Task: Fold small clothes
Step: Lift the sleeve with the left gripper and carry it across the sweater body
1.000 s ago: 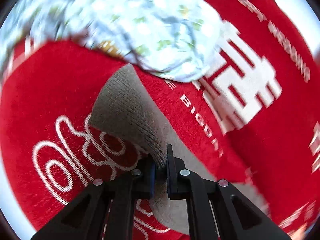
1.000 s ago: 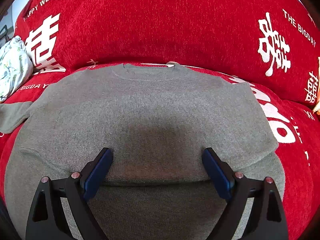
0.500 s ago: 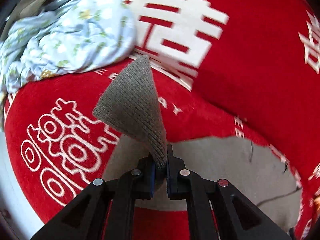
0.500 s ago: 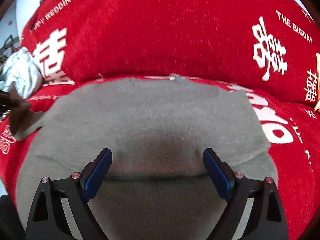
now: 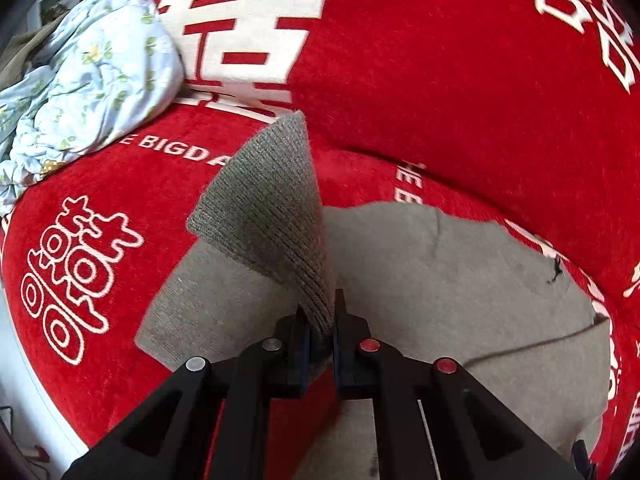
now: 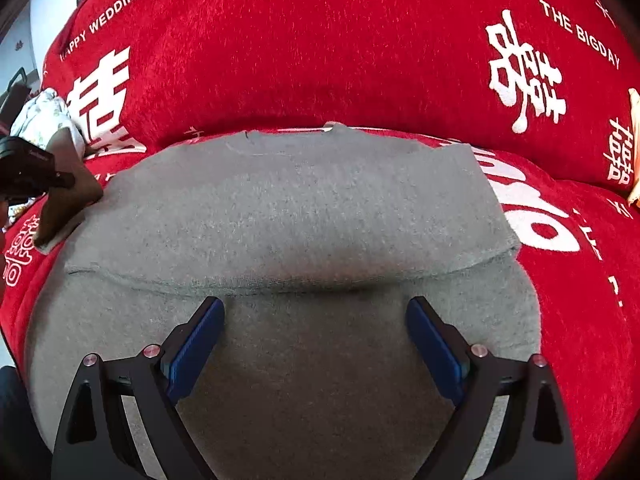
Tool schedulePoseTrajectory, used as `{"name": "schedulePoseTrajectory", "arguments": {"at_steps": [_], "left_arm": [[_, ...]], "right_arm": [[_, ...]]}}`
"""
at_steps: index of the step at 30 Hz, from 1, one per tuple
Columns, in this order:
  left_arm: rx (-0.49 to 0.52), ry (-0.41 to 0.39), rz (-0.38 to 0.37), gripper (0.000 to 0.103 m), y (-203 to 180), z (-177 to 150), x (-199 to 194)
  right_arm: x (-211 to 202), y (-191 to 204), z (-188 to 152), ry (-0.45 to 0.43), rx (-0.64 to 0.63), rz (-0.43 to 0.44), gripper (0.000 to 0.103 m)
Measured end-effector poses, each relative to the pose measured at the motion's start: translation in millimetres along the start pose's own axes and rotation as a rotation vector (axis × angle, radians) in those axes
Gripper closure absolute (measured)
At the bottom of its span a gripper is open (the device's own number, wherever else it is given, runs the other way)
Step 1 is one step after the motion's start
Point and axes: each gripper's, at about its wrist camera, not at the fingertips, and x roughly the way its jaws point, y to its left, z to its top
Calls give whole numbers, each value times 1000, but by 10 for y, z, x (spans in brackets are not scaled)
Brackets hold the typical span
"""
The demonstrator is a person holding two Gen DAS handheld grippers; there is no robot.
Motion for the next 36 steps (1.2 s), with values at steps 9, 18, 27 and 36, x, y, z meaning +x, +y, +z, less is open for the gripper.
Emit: {"name": "schedulePoseTrajectory", "arguments": {"at_steps": [9, 18, 27, 36], "left_arm": [[64, 7, 13, 94, -446, -122, -35], [123, 38, 45, 94, -923, -244, -51], [180, 68, 41, 94, -1334, -432, -35], [252, 44, 7, 94, -1701, -420, -198]], "right_arm": [[11, -20, -39, -7, 6, 27, 7], [-102, -136, -58, 0, 20, 39, 7], [-191, -389, -162, 5, 45, 6, 7], [-212, -406, -211, -1, 36, -6, 7]]}}
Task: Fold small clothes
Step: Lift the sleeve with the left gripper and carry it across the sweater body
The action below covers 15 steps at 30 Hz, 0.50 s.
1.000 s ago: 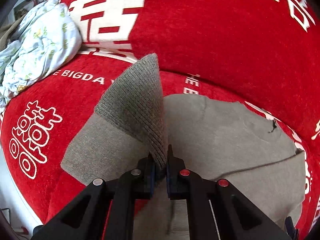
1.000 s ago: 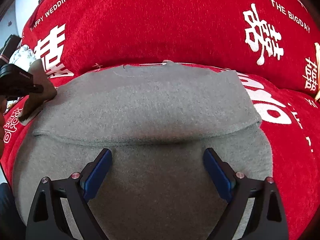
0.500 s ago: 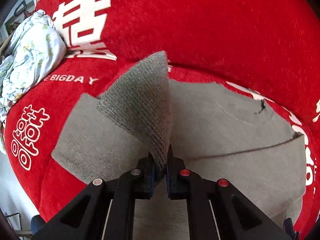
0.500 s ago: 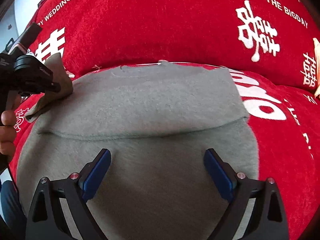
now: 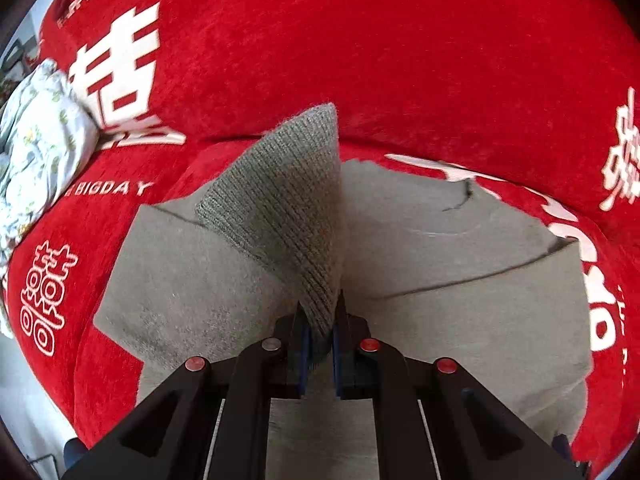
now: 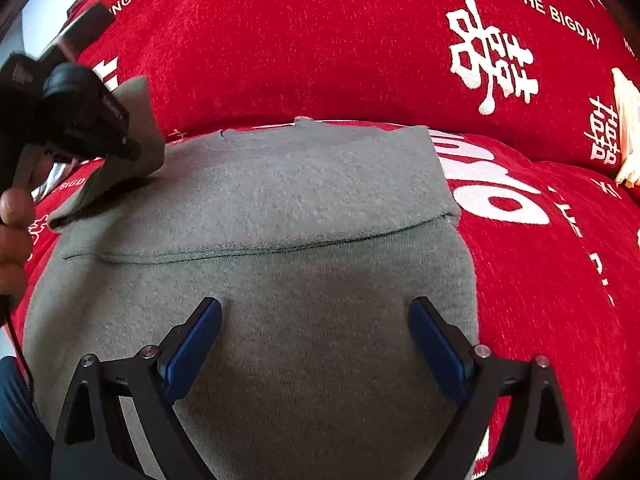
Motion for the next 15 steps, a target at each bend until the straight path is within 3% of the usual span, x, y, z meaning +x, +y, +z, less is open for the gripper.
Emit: {"name": "schedulePoseTrajectory", "arguments": {"at_steps": [15], "left_arm": [[118, 1, -63, 94, -571, -41, -163]], "right_arm": [[-23, -37, -19, -8, 21, 3, 7]]}}
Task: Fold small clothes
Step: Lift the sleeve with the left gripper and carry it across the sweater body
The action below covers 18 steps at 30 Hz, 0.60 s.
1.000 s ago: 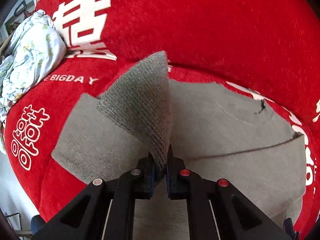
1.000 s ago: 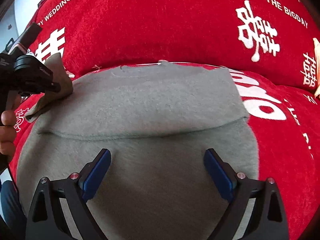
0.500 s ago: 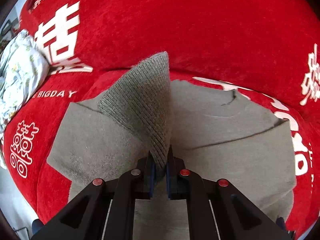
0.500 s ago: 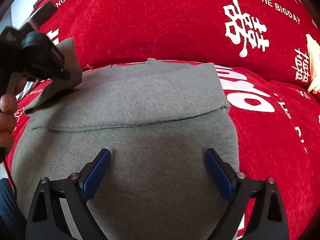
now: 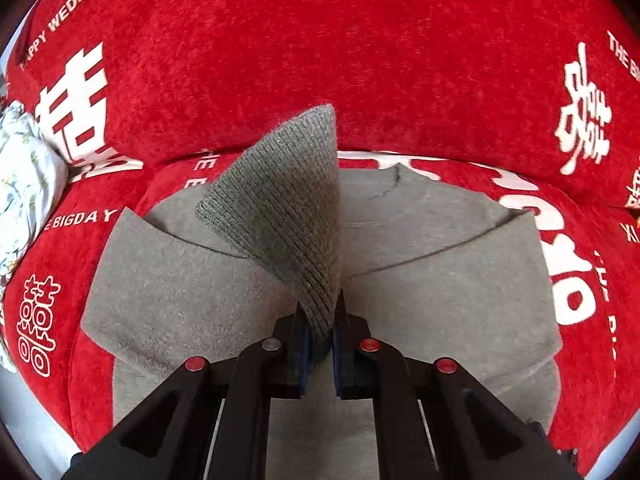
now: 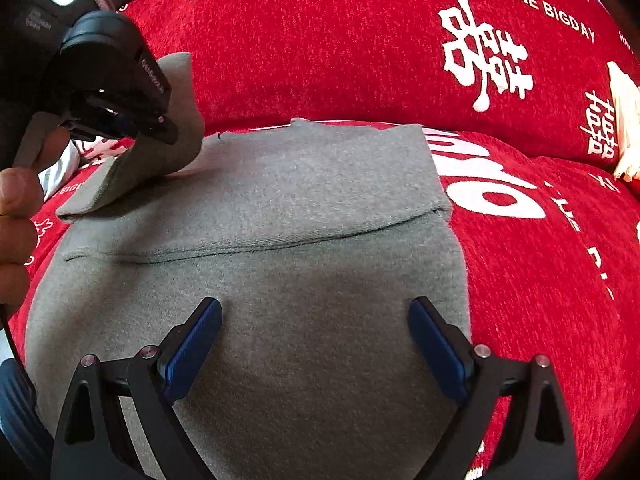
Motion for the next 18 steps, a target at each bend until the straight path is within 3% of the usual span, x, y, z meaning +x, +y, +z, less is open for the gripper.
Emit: {"name": "schedulePoseTrajectory", "arguments": {"at_steps": [18], "left_arm": [[59, -12, -37, 94, -375, 22, -104]], "right_arm": [[-26, 38, -69, -15, -34, -26, 7]]}}
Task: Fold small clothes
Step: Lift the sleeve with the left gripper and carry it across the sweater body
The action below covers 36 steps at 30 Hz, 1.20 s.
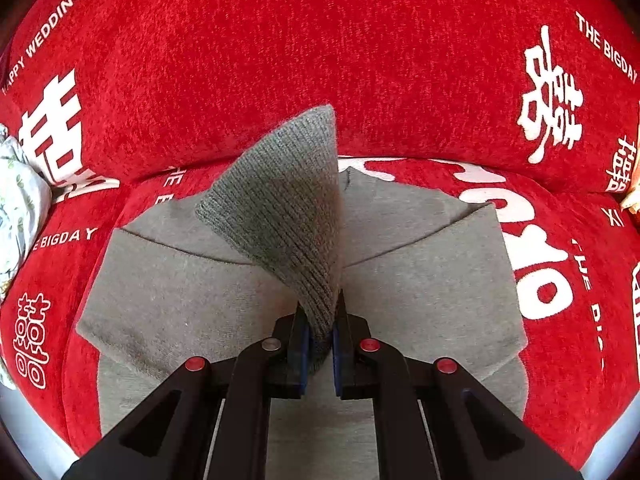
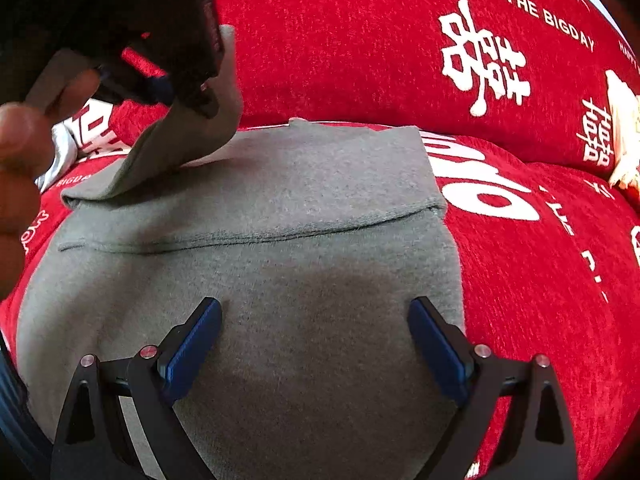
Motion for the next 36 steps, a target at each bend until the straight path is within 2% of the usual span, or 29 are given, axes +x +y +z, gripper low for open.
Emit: {"name": "schedulePoseTrajectory", "arguments": {"at_steps": [26, 36], "left_arm": [[110, 18, -33, 94, -588, -70, 26], [134, 74, -52, 94, -679, -137, 200]], "right_arm": [[-110, 9, -137, -28, -44, -2, 7], [-93, 17, -153, -40, -44, 6, 6]]}}
